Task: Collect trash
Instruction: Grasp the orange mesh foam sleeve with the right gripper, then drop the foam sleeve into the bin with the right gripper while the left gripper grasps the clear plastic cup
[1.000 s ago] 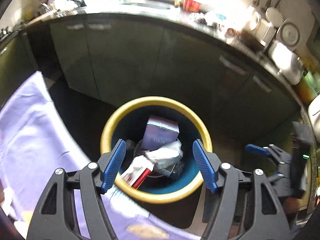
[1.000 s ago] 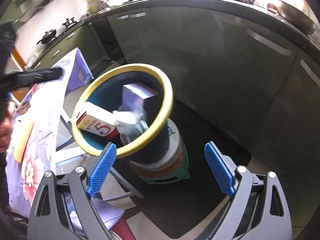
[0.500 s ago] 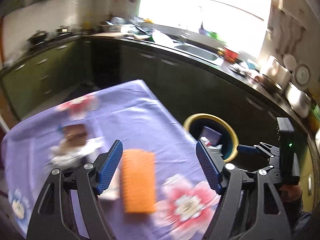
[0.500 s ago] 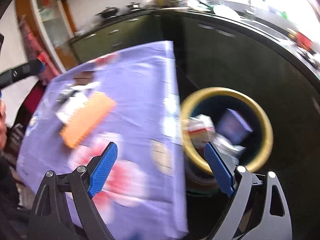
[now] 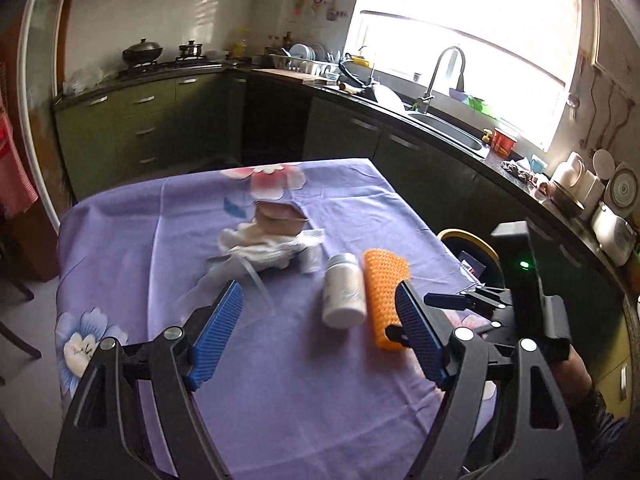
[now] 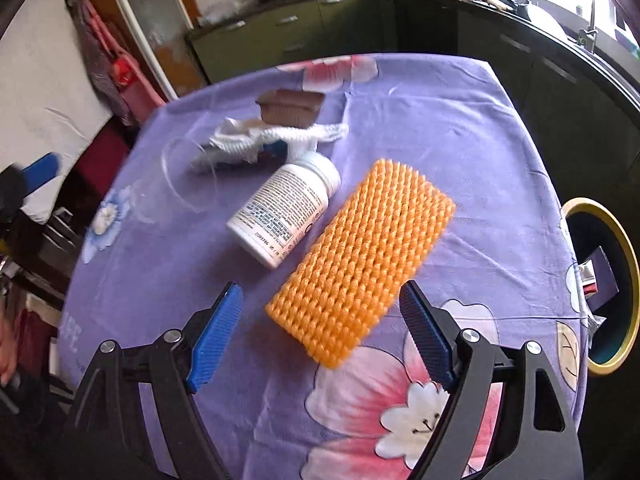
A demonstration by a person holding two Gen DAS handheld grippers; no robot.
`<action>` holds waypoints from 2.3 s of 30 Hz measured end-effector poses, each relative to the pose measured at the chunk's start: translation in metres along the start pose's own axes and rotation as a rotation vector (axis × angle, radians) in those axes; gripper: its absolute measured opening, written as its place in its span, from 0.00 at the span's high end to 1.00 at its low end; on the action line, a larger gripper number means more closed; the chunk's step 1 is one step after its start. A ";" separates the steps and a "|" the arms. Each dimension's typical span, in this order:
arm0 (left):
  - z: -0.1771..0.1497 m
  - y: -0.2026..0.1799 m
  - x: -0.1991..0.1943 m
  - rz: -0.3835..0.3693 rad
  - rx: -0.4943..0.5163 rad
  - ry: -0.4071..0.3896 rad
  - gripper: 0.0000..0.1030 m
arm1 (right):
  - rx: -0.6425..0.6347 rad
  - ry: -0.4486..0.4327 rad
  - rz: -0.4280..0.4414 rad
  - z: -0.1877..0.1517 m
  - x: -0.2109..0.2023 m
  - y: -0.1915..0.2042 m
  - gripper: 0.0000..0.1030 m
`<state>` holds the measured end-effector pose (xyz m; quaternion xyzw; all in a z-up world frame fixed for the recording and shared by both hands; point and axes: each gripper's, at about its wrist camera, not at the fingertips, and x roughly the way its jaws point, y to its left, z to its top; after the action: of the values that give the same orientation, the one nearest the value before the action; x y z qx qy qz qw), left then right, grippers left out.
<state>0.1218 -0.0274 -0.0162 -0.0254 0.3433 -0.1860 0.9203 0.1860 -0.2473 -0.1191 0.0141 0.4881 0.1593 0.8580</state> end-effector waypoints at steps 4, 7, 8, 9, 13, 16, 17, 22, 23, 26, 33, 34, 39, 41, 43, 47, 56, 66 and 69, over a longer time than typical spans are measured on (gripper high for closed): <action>-0.008 0.017 -0.004 -0.020 -0.036 -0.014 0.28 | 0.012 0.031 -0.069 0.002 0.011 -0.001 0.24; -0.010 0.027 -0.005 -0.026 -0.063 -0.026 0.28 | 0.019 0.047 -0.079 0.005 0.017 -0.006 0.30; -0.010 0.029 -0.005 -0.026 -0.069 -0.029 0.28 | 0.016 0.049 -0.085 0.005 0.017 -0.005 0.32; -0.011 0.032 -0.004 -0.029 -0.079 -0.030 0.28 | 0.014 0.056 -0.087 0.005 0.018 -0.005 0.35; -0.015 0.037 -0.003 -0.026 -0.090 -0.025 0.28 | -0.010 0.047 -0.090 0.005 0.021 0.000 0.56; -0.017 0.039 -0.005 -0.017 -0.093 -0.023 0.28 | -0.013 0.032 -0.076 0.004 0.014 -0.003 0.75; -0.017 0.038 -0.005 -0.014 -0.094 -0.024 0.28 | -0.009 0.023 -0.069 0.003 0.010 -0.006 0.81; -0.017 0.032 -0.011 0.010 -0.090 -0.027 0.28 | -0.018 -0.024 -0.039 -0.007 -0.018 -0.016 0.86; -0.017 0.031 -0.012 0.013 -0.089 -0.027 0.28 | -0.024 -0.035 -0.030 -0.010 -0.027 -0.018 0.86; -0.019 0.026 -0.016 0.024 -0.096 -0.025 0.28 | -0.039 -0.079 -0.022 -0.017 -0.056 -0.024 0.86; -0.023 0.012 -0.022 0.030 -0.079 -0.011 0.27 | -0.012 -0.220 -0.125 -0.028 -0.136 -0.072 0.86; -0.023 0.011 -0.023 0.027 -0.078 -0.013 0.27 | 0.009 -0.236 -0.160 -0.027 -0.146 -0.087 0.86; -0.021 0.008 -0.030 0.015 -0.083 -0.028 0.27 | 0.058 -0.253 -0.299 -0.020 -0.163 -0.149 0.86; -0.020 0.005 -0.031 0.019 -0.082 -0.029 0.27 | 0.078 -0.223 -0.344 -0.019 -0.158 -0.174 0.85; -0.020 0.001 -0.031 0.027 -0.079 -0.023 0.27 | 0.094 -0.198 -0.358 -0.020 -0.149 -0.194 0.84; -0.020 -0.007 -0.028 0.038 -0.056 0.002 0.27 | 0.127 -0.139 -0.372 -0.026 -0.122 -0.229 0.84; -0.013 -0.020 -0.018 0.040 -0.020 0.028 0.27 | 0.151 -0.085 -0.360 -0.036 -0.073 -0.271 0.52; -0.008 -0.014 -0.002 0.003 0.000 0.065 0.26 | 0.181 -0.152 -0.318 -0.044 -0.102 -0.243 0.43; -0.006 -0.005 0.006 -0.012 0.019 0.075 0.25 | 0.152 -0.170 -0.311 -0.042 -0.111 -0.220 0.41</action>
<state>0.1204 -0.0341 -0.0237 -0.0116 0.3756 -0.1954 0.9059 0.1558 -0.4934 -0.0880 0.0168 0.4209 -0.0142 0.9068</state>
